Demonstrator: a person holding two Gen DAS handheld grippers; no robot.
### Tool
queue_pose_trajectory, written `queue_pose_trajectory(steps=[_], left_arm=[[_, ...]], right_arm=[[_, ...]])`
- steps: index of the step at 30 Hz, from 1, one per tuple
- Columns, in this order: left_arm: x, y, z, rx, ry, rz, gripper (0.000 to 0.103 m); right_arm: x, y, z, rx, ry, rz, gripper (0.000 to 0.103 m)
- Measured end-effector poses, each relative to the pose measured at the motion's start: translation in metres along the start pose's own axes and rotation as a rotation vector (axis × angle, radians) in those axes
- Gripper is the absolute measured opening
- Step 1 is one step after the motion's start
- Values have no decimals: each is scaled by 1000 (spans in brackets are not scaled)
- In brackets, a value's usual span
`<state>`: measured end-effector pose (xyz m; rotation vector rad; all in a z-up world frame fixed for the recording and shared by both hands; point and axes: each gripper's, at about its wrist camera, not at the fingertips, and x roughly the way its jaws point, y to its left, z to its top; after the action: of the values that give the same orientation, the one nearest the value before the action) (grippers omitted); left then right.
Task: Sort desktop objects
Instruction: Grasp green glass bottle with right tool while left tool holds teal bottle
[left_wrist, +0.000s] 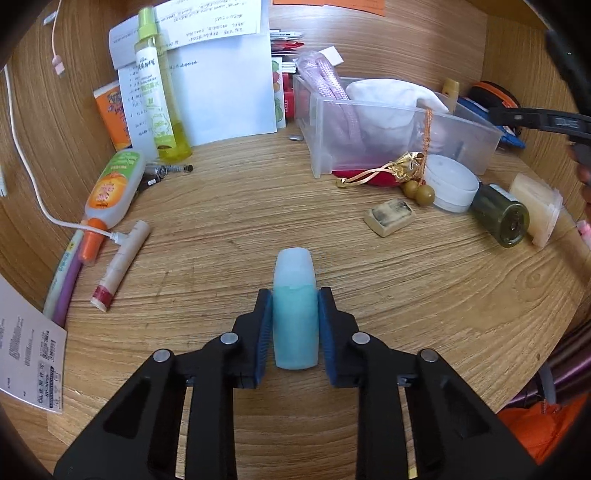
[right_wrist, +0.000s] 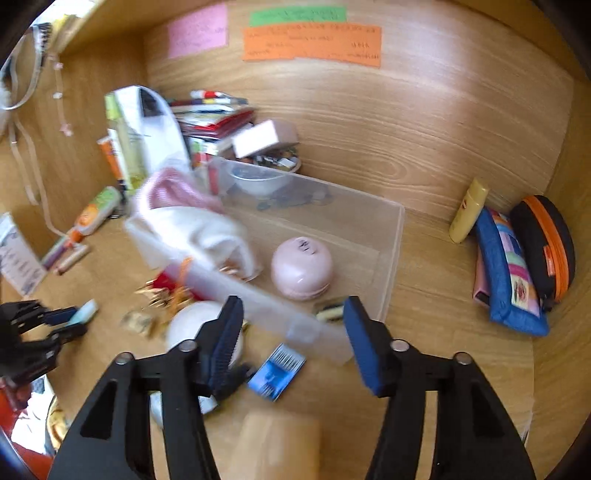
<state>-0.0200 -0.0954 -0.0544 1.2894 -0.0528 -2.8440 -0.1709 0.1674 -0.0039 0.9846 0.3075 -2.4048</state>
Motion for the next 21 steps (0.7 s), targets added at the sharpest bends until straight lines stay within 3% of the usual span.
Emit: queue_pose_trajectory(steps=[4, 8, 11, 17, 21], left_arm=[[2, -4, 2, -5, -5, -12, 24], [3, -6, 5, -7, -5, -13, 24], [5, -8, 6, -19, -4, -14, 24], [3, -6, 6, -40, -6, -24, 24], [1, -4, 5, -50, -19, -22, 24]], right_arm=[[-16, 17, -18, -14, -2, 75, 62], [-14, 39, -34, -73, 31, 120, 62], [-5, 54, -41, -101, 91, 211, 62], [26, 63, -46, -123, 220, 221, 64], [35, 64, -46, -133, 246, 216, 68]])
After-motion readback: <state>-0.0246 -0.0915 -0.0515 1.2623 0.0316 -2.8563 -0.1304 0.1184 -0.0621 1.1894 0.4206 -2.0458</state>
